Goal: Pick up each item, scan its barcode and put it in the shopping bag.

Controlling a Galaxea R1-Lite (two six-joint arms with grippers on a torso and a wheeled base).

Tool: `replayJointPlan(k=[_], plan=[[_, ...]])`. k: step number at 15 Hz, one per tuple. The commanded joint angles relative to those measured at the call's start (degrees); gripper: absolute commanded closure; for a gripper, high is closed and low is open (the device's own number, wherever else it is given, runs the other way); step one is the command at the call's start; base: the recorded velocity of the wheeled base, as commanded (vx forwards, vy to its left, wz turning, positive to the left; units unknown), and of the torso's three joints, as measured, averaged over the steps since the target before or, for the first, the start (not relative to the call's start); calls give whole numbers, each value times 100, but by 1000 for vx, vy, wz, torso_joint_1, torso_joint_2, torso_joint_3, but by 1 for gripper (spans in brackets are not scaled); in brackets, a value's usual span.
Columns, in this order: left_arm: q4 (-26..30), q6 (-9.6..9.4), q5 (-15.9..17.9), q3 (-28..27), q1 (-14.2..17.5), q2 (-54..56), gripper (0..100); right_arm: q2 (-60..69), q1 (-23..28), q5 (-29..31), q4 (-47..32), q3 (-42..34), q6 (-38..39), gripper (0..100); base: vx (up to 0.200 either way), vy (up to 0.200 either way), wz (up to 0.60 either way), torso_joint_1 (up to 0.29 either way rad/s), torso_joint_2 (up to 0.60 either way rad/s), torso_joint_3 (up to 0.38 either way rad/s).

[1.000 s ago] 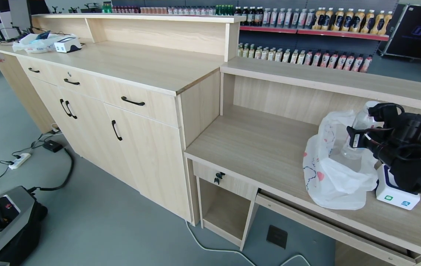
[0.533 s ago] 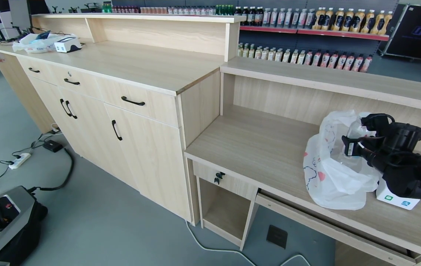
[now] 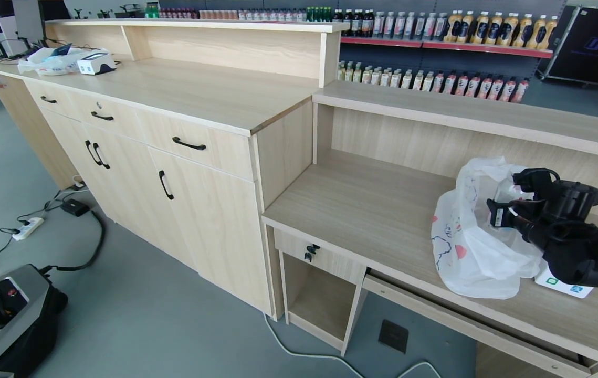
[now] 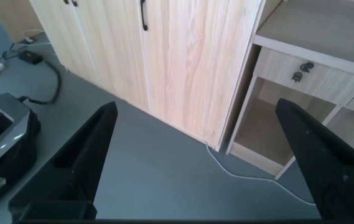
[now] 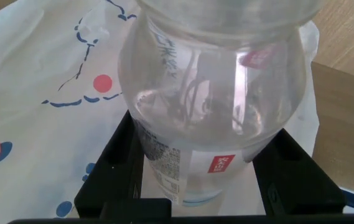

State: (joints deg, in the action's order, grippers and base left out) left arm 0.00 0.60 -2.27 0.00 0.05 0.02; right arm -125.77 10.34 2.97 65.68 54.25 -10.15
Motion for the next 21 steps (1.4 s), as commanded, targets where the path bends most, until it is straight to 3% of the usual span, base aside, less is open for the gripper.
replayJointPlan(k=[1,4,5,11,16,21], plan=[[0,2,-2,0,4,-2,0,-53,3,1,32,-20,-4,100,0,0,0,0,0,0],[0,2,-2,0,4,-2,0,-62,21,-7,24,-63,5,100,0,0,0,0,0,0],[0,2,-2,0,4,-2,0,-62,21,-7,32,-99,5,0,0,0,0,0,0,0],[0,2,-2,0,4,-2,0,53,39,-16,32,-107,5,0,0,0,0,0,0,0],[0,2,-2,0,13,-2,0,984,12,-210,-38,-107,-110,0,0,0,0,0,0,0],[0,2,7,0,4,-2,0,2470,162,-245,24,-661,-988,0,0,0,0,0,0,0]])
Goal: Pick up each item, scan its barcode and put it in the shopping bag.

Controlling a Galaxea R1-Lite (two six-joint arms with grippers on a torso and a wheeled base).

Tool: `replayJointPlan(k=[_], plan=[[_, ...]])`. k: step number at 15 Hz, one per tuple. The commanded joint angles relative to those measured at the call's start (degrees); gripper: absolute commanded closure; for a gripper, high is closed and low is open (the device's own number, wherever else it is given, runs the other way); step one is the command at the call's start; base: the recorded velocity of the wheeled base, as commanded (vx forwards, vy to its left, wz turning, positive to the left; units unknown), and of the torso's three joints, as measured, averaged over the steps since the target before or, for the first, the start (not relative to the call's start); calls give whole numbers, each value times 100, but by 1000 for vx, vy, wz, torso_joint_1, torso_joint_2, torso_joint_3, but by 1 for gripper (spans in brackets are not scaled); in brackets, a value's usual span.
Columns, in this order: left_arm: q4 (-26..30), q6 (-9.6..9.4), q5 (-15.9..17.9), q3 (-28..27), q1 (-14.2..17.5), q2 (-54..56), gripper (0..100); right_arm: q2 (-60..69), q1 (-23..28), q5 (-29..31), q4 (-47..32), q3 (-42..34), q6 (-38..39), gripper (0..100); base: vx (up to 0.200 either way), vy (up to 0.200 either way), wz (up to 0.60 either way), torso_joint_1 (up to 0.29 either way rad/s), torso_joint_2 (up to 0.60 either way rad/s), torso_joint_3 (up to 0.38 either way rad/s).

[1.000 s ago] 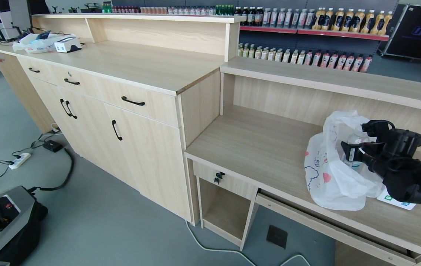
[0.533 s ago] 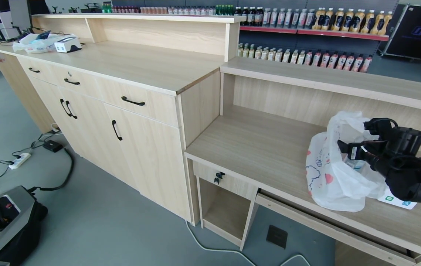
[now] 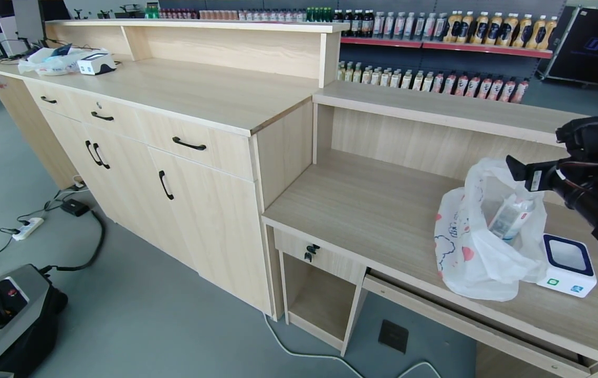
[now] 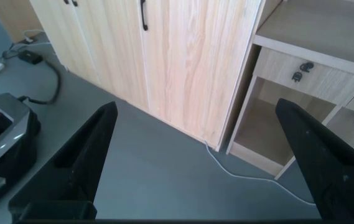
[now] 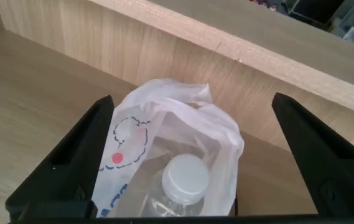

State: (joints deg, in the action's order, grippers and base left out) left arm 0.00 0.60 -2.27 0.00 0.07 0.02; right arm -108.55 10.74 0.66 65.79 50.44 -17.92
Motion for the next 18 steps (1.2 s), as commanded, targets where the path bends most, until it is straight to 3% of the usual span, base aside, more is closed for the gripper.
replayJointPlan(k=[1,3,6,8,10,11,12,14,18], plan=[[0,2,-2,0,1,-2,0,976,165,-13,30,-413,-396,0,0,0,-600,-2,2,2],[0,2,-2,0,1,-2,0,1433,280,-92,-23,-404,-634,0,0,0,-600,-2,0,0],[0,2,-2,0,1,-2,0,1749,447,-356,-743,598,-713,0,0,0,-600,4,2,4],[0,2,-2,0,1,-2,0,1749,596,321,-3064,2374,-555,0,0,0,-600,-2,7,2],[0,2,-2,0,1,-2,0,1485,631,1358,-5340,3885,166,0,0,0,-600,5,0,5],[0,2,-2,0,1,-2,0,1380,745,1384,-6008,4281,439,0,0,0,0,0,0,0],[0,2,-2,0,1,-2,0,1213,956,1191,-6456,4413,641,0,0,0,0,0,0,0],[0,2,-2,0,1,-2,0,888,1501,866,-6579,4307,667,0,0,0,0,0,0,0],[0,2,-2,0,1,-2,0,624,1800,505,-7616,4263,1106,0,0,0,0,0,0,0]])
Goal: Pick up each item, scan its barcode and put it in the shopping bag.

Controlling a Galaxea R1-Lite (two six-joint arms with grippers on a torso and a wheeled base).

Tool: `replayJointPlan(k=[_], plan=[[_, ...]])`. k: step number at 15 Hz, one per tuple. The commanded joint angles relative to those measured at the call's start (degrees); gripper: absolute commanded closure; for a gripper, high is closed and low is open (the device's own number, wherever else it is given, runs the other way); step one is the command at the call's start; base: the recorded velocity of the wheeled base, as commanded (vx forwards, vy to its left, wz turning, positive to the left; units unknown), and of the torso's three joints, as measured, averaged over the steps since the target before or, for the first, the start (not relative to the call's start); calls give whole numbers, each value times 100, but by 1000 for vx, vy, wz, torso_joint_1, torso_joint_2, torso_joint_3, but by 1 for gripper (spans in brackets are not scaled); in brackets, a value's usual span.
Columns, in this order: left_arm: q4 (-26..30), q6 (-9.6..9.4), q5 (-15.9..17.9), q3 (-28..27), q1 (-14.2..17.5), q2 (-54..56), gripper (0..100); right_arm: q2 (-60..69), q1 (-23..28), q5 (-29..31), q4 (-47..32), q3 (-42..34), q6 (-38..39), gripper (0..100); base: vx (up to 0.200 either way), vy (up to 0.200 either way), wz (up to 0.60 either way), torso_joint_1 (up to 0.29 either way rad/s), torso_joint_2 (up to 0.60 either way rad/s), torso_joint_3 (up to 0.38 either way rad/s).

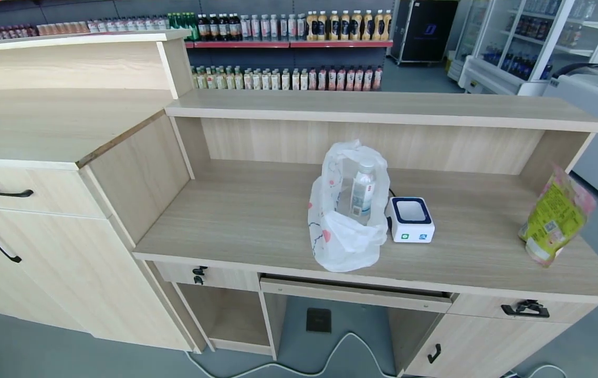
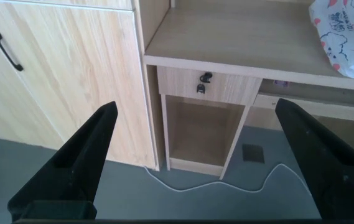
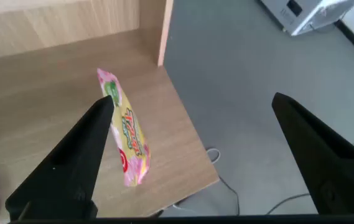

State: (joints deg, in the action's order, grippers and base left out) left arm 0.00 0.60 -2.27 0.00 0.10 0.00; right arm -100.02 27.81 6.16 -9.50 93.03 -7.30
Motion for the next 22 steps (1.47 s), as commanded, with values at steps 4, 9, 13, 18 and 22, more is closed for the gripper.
replayJointPlan(k=[4,9,13,18,22], plan=[[0,2,-2,0,-1,0,0,-316,480,-27,-281,-118,62,0,0,0,0,65,-163,-97],[0,2,-2,0,-1,0,0,-782,559,-115,-246,-65,502,0,0,0,0,2,-11,-5],[0,2,-2,0,-1,0,0,-1256,506,-299,-246,163,502,0,0,0,0,0,0,0],[0,2,-2,0,-1,0,0,-1485,313,-739,-219,181,273,0,0,0,0,0,0,0],[0,2,-2,0,-1,0,0,-1705,76,-932,167,172,256,0,0,0,0,0,0,0]])
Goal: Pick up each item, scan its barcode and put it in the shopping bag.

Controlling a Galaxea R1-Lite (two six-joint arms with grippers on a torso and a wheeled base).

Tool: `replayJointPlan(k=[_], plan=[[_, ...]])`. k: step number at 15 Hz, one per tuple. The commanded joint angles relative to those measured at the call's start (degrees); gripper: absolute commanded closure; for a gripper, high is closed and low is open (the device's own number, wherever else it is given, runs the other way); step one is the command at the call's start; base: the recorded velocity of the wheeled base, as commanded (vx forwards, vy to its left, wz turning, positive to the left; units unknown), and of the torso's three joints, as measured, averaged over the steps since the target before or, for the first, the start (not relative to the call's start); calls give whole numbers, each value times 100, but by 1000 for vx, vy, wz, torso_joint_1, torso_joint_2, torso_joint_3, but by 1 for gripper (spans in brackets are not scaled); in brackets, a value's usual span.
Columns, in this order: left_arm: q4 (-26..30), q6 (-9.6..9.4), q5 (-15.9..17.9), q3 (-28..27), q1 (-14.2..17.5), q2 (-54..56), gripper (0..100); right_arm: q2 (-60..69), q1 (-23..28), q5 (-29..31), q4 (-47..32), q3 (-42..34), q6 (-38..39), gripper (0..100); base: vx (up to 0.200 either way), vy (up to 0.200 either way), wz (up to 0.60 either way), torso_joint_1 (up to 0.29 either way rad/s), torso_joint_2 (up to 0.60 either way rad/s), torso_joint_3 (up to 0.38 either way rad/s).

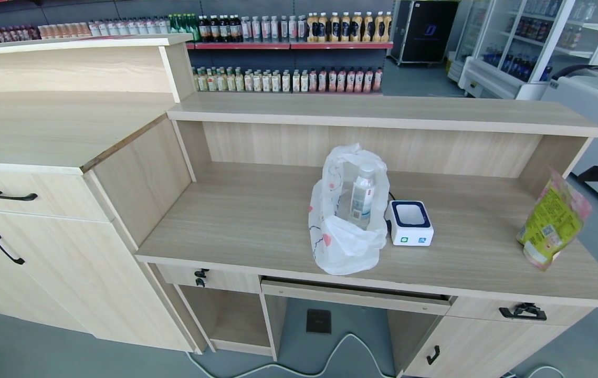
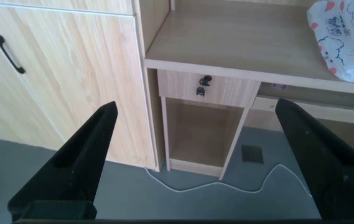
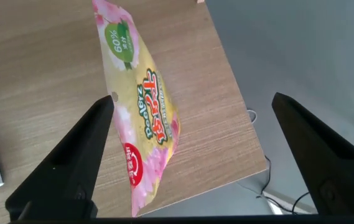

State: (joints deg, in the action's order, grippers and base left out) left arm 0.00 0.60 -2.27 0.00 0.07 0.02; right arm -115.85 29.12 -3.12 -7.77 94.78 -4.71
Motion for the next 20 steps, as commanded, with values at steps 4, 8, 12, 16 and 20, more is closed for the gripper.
replayJointPlan(k=[4,8,12,16,20], plan=[[0,2,-2,0,1,-2,0,-412,-293,-4,293,-4,-4,0,0,0,0,0,0,0],[0,2,-2,0,1,-2,0,-702,-434,-4,487,-21,5,0,0,0,0,0,0,0],[0,2,-2,0,1,-2,0,-1001,-574,4,741,-56,-4,0,0,0,0,0,0,0],[0,2,-2,0,1,-2,0,-1177,-601,13,1031,-320,5,0,0,0,0,0,0,0],[0,2,-2,0,1,-2,0,-1195,-583,40,1884,-1225,14,0,0,0,0,0,0,0]])
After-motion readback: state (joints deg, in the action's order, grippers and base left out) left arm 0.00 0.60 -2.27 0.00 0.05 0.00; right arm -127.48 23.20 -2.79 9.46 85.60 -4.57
